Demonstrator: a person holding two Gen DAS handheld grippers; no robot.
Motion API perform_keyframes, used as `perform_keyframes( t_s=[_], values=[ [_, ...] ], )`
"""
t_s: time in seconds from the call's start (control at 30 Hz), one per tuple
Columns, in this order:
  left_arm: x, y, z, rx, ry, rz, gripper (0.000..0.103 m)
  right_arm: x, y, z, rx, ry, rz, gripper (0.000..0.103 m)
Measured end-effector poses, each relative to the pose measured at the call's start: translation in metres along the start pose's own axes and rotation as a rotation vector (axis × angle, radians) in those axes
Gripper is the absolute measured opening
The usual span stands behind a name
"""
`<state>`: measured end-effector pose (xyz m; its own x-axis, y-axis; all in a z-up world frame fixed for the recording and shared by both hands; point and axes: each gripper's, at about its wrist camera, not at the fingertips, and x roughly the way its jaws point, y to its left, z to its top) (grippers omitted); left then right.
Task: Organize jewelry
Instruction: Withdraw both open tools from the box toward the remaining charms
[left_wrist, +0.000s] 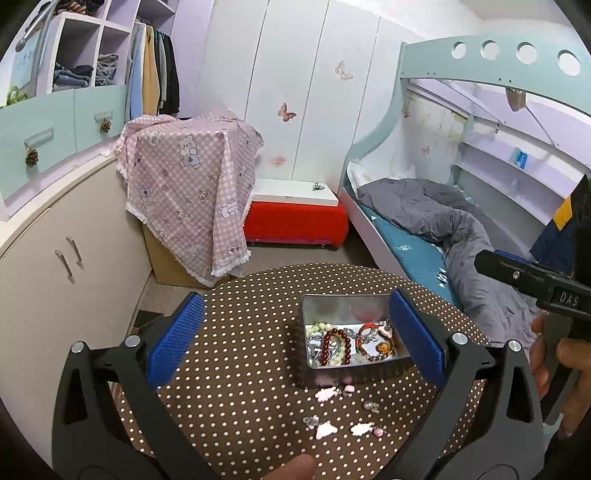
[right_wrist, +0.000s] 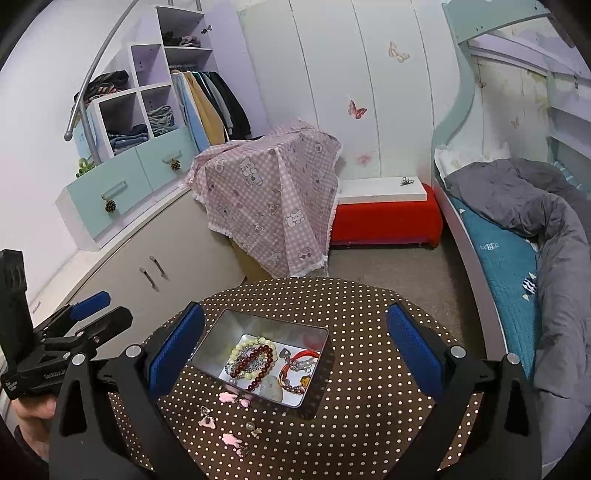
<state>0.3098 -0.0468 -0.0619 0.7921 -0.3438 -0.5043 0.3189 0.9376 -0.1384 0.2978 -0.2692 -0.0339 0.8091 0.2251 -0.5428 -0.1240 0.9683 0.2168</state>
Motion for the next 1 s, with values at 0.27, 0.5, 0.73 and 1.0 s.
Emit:
perform_keyframes(
  t_s=[0.27, 0.5, 0.73, 1.0],
  values=[
    [-0.016, 0.002, -0.021, 0.029, -0.013, 0.026, 0.097, -0.01, 0.006, -0.021, -0.015, 0.01, -0.001, 0.095],
    [-0.016, 0.012, -0.047, 0.046, 0.028, 0.046, 0.097, -0.011, 0.01, -0.053, -0.032, 0.06, -0.001, 0.095],
    [-0.005, 0.011, -0.079, 0.08, 0.102, 0.053, 0.097, 0.0, 0.017, -0.089, -0.034, 0.146, 0.011, 0.095],
    [0.016, -0.002, -0.107, 0.151, 0.196, 0.038, 0.097, 0.014, 0.018, -0.126, -0.025, 0.244, 0.022, 0.095]
  ],
)
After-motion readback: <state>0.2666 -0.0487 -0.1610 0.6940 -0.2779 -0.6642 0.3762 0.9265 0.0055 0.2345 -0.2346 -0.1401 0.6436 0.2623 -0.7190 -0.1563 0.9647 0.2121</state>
